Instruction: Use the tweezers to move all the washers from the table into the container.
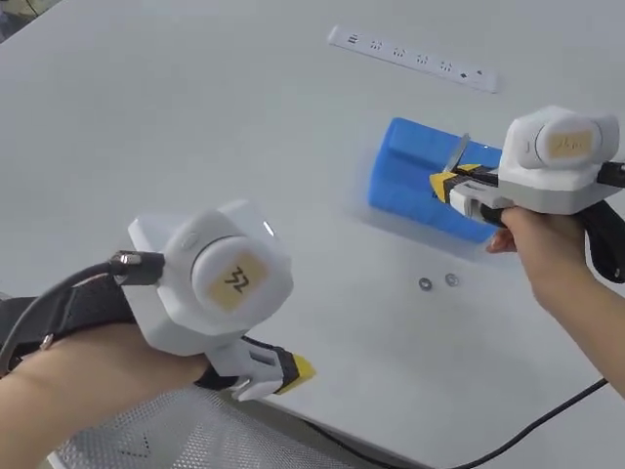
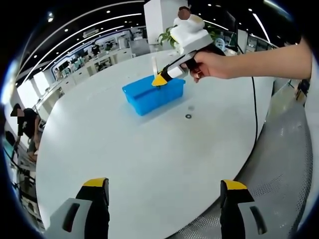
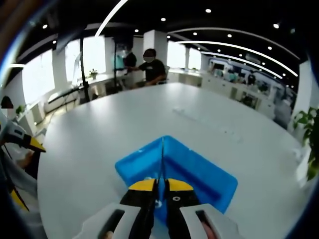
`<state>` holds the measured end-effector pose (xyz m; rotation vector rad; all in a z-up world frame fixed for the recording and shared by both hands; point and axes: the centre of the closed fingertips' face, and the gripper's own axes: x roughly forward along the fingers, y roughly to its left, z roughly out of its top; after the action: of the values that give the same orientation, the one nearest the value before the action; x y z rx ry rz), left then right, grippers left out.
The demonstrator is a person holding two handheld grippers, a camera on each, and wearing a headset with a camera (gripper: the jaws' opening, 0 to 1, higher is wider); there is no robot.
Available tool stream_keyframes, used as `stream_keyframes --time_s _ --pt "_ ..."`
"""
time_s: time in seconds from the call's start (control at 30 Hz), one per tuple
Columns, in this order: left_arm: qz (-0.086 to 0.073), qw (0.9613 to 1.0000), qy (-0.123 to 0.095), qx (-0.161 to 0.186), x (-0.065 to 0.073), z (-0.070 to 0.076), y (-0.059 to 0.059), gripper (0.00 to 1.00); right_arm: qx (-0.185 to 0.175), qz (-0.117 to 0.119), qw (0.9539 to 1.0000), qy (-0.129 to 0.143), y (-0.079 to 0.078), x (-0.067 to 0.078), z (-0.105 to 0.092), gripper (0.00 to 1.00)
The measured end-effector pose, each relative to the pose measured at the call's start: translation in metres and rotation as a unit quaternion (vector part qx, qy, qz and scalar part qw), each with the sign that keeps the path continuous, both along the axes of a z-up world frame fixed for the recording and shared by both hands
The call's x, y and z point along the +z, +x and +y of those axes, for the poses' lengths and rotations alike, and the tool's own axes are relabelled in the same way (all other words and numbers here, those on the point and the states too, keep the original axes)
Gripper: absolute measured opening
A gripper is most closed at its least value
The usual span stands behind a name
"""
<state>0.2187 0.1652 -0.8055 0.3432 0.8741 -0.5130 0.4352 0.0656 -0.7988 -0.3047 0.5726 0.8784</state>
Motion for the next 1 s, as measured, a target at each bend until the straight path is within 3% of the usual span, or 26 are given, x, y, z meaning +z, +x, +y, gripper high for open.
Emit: stream_keyframes --time_s 0.37,0.73,0.83,1.0 --pt "-0.003 1.0000 0.005 -0.003 0.003 0.000 0.000 0.95 -0.014 -0.006 0.9989 0.044 -0.017 0.031 -0.009 0.03" --pt "-0.004 1.0000 0.008 -0.003 0.004 -0.002 0.000 0.94 -0.026 -0.010 0.9984 0.049 -0.024 0.036 -0.019 0.03" --pt "-0.005 0.9999 0.010 -0.002 0.004 -0.001 0.000 0.94 -0.027 -0.007 0.9979 0.059 -0.029 0.042 -0.020 0.03" --pt "-0.004 0.9999 0.010 -0.003 0.003 -0.001 -0.001 0.95 -0.019 -0.005 0.9985 0.051 -0.041 0.040 -0.022 0.03"
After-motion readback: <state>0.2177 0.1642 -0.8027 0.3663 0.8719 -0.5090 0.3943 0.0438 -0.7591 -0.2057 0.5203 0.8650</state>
